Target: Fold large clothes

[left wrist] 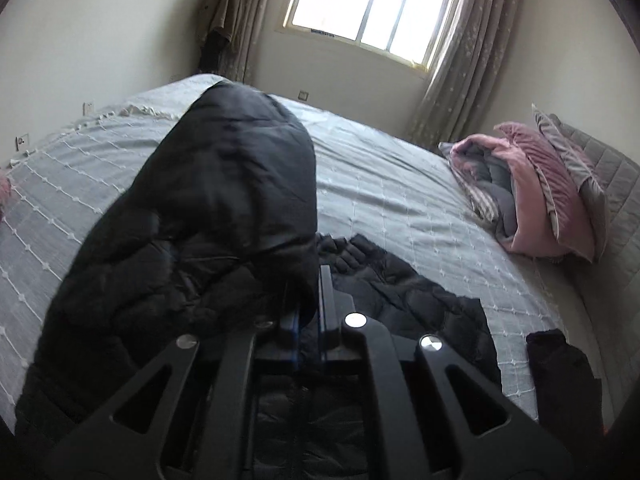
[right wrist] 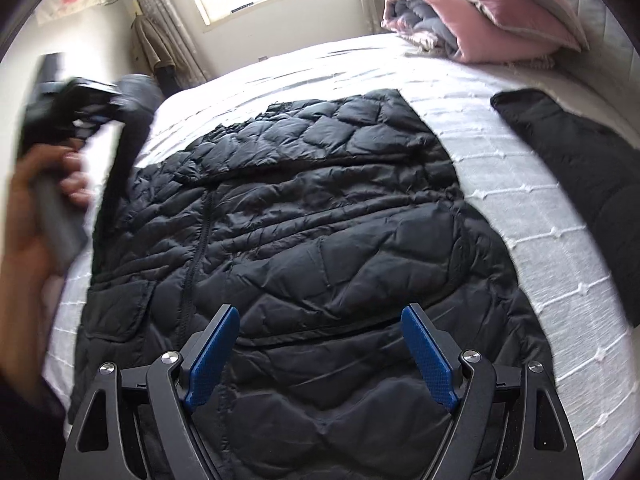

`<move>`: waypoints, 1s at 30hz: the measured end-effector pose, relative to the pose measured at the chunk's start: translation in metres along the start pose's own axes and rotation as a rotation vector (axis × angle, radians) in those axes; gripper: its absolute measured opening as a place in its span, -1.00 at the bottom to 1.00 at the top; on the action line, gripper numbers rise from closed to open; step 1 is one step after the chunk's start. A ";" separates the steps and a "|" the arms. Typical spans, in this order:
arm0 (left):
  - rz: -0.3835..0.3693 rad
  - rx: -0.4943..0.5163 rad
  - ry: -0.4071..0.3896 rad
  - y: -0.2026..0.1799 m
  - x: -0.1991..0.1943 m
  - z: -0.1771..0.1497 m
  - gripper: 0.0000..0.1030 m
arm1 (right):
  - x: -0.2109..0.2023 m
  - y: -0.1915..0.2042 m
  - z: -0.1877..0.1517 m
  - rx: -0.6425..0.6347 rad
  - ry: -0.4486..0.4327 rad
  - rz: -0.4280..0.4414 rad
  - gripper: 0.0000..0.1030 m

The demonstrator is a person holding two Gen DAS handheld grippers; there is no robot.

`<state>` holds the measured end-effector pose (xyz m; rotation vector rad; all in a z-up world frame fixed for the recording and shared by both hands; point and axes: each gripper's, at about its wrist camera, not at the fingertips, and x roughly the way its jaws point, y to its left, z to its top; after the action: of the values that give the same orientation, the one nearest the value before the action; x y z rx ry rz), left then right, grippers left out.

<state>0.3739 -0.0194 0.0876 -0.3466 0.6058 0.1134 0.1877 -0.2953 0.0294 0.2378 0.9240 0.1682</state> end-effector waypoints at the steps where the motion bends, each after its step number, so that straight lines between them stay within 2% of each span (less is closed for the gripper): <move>1: -0.012 -0.006 0.033 -0.004 0.015 -0.009 -0.80 | -0.001 -0.001 0.000 0.005 0.002 0.008 0.63; 4: -0.033 -0.008 0.120 -0.015 0.044 -0.034 -0.62 | -0.005 -0.005 0.002 0.016 -0.003 0.015 0.63; 7: -0.026 -0.008 0.185 -0.019 0.064 -0.055 -0.35 | -0.015 -0.016 0.005 0.054 -0.020 0.038 0.63; 11: -0.034 0.023 0.246 -0.026 0.079 -0.074 -0.32 | -0.022 -0.029 0.009 0.100 -0.043 0.034 0.63; 15: -0.055 -0.002 0.286 -0.023 0.081 -0.083 -0.27 | -0.018 -0.033 0.010 0.110 -0.031 0.037 0.63; 18: -0.055 -0.013 0.285 -0.019 0.066 -0.083 -0.05 | -0.014 -0.035 0.010 0.108 -0.022 0.024 0.63; 21: -0.039 0.030 0.229 -0.017 0.035 -0.088 0.06 | -0.010 -0.041 0.011 0.127 -0.012 0.016 0.63; 23: -0.013 0.091 0.223 -0.012 0.006 -0.095 0.36 | -0.009 -0.044 0.011 0.129 -0.011 0.012 0.63; 25: 0.006 0.127 0.240 0.000 -0.022 -0.104 0.52 | -0.007 -0.046 0.011 0.123 -0.010 0.001 0.63; 30: 0.071 0.122 0.204 0.060 -0.114 -0.125 0.63 | -0.005 -0.045 0.011 0.105 -0.010 -0.020 0.63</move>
<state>0.2009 -0.0080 0.0401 -0.2194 0.8232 0.1091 0.1959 -0.3409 0.0271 0.3262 0.9257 0.0998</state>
